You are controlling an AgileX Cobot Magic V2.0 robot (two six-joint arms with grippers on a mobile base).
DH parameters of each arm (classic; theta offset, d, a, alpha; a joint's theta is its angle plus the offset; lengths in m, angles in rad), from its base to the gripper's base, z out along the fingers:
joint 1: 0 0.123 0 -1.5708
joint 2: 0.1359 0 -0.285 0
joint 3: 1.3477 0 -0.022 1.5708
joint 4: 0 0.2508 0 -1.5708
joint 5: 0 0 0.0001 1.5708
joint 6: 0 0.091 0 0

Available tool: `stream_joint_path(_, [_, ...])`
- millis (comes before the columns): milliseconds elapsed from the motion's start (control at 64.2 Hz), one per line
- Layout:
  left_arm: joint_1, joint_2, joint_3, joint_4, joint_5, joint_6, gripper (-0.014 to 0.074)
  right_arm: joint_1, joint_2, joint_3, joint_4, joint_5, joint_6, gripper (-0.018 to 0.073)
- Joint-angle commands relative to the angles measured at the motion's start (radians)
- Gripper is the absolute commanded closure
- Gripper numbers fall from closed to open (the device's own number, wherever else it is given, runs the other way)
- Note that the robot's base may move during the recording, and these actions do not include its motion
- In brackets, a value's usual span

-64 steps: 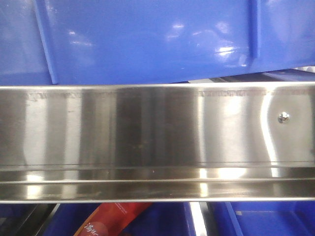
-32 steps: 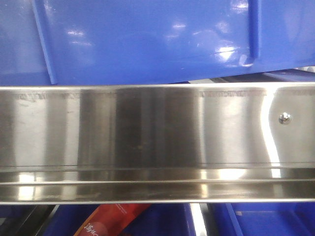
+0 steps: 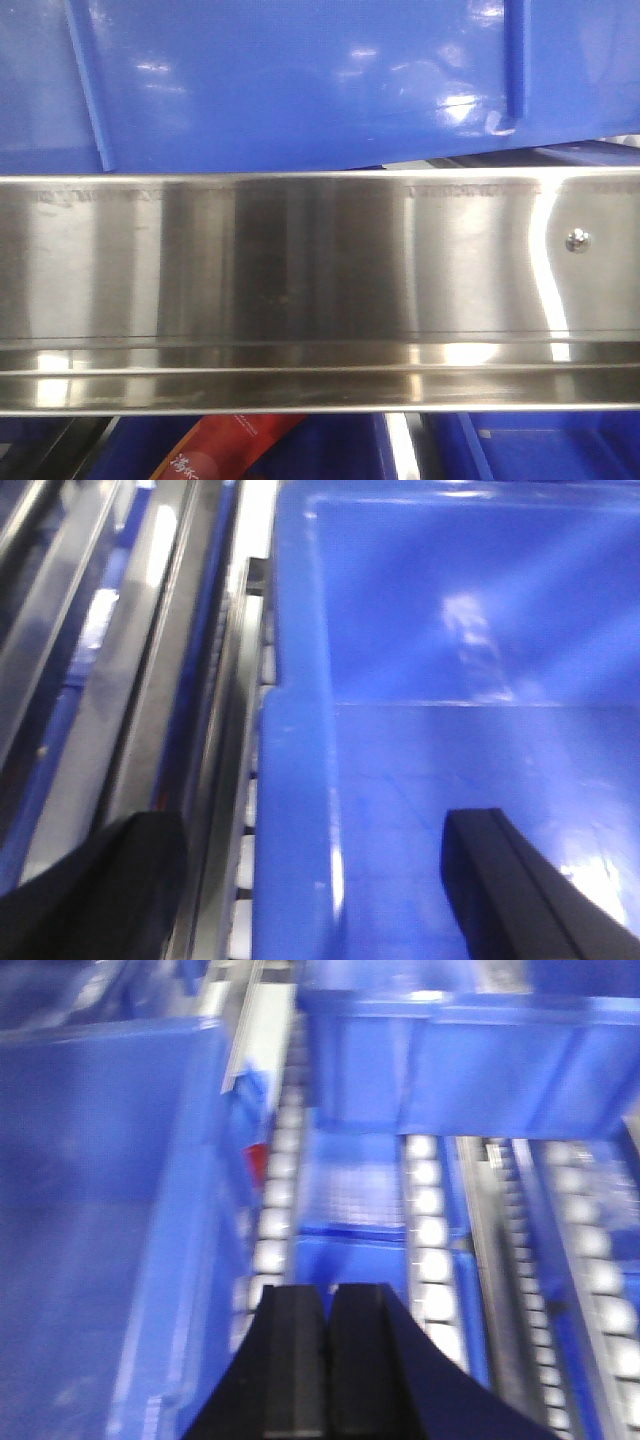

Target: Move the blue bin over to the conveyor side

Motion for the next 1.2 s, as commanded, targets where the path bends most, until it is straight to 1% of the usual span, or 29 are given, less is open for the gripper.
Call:
stream_joint_path(0, [-0.001, 0.006, -0.006, 0.014, 0.024, -0.018, 0.0165, 0.016, 0.007, -0.009, 0.017, -0.018, -0.028, 0.0627])
stream_joint_path(47, [-0.001, 0.007, -0.006, -0.004, 0.029, -0.018, 0.0169, 0.028, 0.01, -0.009, 0.017, -0.03, -0.028, 0.0593])
stream_joint_path(156, [-0.001, 0.017, -0.006, -0.012, 0.05, -0.018, 0.0195, 0.054, 0.022, -0.009, 0.017, -0.062, -0.032, 0.0434])
stream_joint_path(218, [-0.001, 0.027, -0.006, -0.012, 0.079, -0.018, 0.0197, 0.065, 0.031, -0.011, 0.017, -0.076, -0.032, 0.0376])
stream_joint_path(265, [-0.001, 0.033, -0.006, -0.01, 0.095, -0.018, 0.0197, 0.067, 0.04, -0.011, 0.017, -0.086, -0.032, 0.0351])
stream_joint_path(545, [-0.001, 0.058, -0.006, -0.012, 0.107, -0.018, 0.0197, 0.072, 0.083, -0.023, 0.017, -0.105, -0.032, 0.0328])
stream_joint_path(592, [-0.001, 0.058, -0.006, -0.012, 0.109, -0.018, 0.0197, 0.072, 0.09, -0.023, 0.017, -0.107, -0.032, 0.0298])
stream_joint_path(638, [-0.001, 0.058, -0.006, -0.012, 0.109, -0.018, 0.0197, 0.072, 0.095, -0.023, 0.017, -0.107, -0.032, 0.0242])
stream_joint_path(700, [-0.001, 0.058, -0.006, -0.012, 0.109, -0.018, 0.0197, 0.072, 0.1, -0.023, 0.017, -0.111, -0.032, 0.019])
stream_joint_path(763, [-0.001, 0.058, -0.006, -0.012, 0.109, -0.018, 0.0197, 0.072, 0.107, -0.023, 0.017, -0.123, -0.032, 0.0165])
stream_joint_path(872, [-0.001, 0.058, -0.006, -0.012, 0.107, -0.018, 0.0197, 0.073, 0.115, -0.023, 0.017, -0.159, -0.032, 0.0167])
stream_joint_path(965, [-0.001, 0.058, -0.006, -0.012, 0.107, -0.018, 0.0197, 0.082, 0.124, -0.023, 0.017, -0.134, -0.032, 0.0167])
stream_joint_path(1183, [-0.001, 0.058, -0.006, -0.012, 0.105, -0.018, 0.0197, 0.145, 0.173, -0.053, 0.007, -0.103, -0.032, 0.0165])
